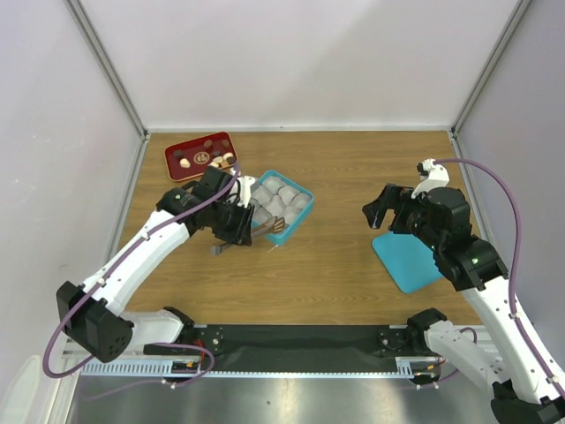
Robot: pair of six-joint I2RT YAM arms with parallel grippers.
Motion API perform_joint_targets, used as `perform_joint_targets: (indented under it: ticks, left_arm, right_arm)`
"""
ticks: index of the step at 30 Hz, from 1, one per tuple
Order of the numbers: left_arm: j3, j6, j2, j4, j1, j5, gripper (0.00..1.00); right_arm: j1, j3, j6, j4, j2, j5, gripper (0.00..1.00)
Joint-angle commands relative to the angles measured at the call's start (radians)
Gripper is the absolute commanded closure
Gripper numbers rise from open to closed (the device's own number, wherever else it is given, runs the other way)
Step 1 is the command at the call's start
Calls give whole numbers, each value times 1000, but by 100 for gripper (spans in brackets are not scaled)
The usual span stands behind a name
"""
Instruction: Pack the chocolate
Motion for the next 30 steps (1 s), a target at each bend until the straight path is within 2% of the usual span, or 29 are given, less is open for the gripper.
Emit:
perform_joint_targets:
  ticks: [1,17,25,30]
  left_arm:
    - [-16,-6,-4,52,-8,10,74]
    - [-24,-4,76,105,-8,-27,73]
    - [-26,-7,77,100,-8,-53,66]
    - [-26,-10,79,98,-8,-50,57]
  right_arm:
    - [-3,25,1,11,-23,2,0]
    - [-3,17,-3,26,-18,8,0]
    - [-3,15,-2,35,-15,6,0]
    - [-3,12,0,38,-17,8,0]
